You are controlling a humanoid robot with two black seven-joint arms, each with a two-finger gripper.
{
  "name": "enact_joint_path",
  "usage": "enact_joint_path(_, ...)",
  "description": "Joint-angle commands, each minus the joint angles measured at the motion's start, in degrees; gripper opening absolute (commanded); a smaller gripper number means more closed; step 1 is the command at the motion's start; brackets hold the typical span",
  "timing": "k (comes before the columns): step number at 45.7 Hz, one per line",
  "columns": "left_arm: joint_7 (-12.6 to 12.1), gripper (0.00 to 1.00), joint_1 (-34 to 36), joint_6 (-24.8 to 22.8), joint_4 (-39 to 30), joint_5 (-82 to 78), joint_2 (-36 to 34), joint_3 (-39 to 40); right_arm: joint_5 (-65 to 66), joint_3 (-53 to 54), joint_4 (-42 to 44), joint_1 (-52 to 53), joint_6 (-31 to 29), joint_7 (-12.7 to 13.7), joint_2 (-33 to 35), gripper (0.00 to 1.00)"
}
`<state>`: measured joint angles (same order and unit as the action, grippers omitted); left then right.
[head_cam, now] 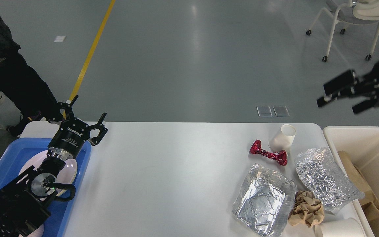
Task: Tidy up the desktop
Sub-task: 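Raise the right gripper and lower it to the crumpled foil packet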
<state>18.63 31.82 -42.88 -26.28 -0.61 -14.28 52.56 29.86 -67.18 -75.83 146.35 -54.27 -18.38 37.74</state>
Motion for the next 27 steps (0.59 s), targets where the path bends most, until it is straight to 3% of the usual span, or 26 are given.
enact_joint_path(1, 0.0, 1.0, 0.0, -0.01, 0.01, 0.0, -0.05, 0.0, 1.6, 4.69, -0.55, 13.35, -0.73, -1.83, -0.47, 1.0)
enact_joint_path(9, -0.09, 1.0, 0.0, -0.01, 0.01, 0.0, -0.05, 0.0, 4.67, 2.32, -1.25, 10.29, -0.73, -1.39, 1.19, 1.0)
enact_joint_path(16, 0.0, 1.0, 0.0, -0.01, 0.01, 0.0, 0.04, 0.0, 10.3, -4.53, 0.15, -6.39, 0.38, -0.87, 3.83, 1.0)
enact_joint_path(21, 0.0, 1.0, 0.0, -0.01, 0.01, 0.0, 0.04, 0.0, 12.15, -10.33, 5.85, -28.0, 24.43, -0.87, 4.01, 1.0)
enact_joint_path(27, 0.0, 1.0, 0.0, -0.01, 0.01, 0.0, 0.04, 0.0, 11.36, -8.06, 17.36, -55.87, 44.76, -0.78, 3.4, 1.0)
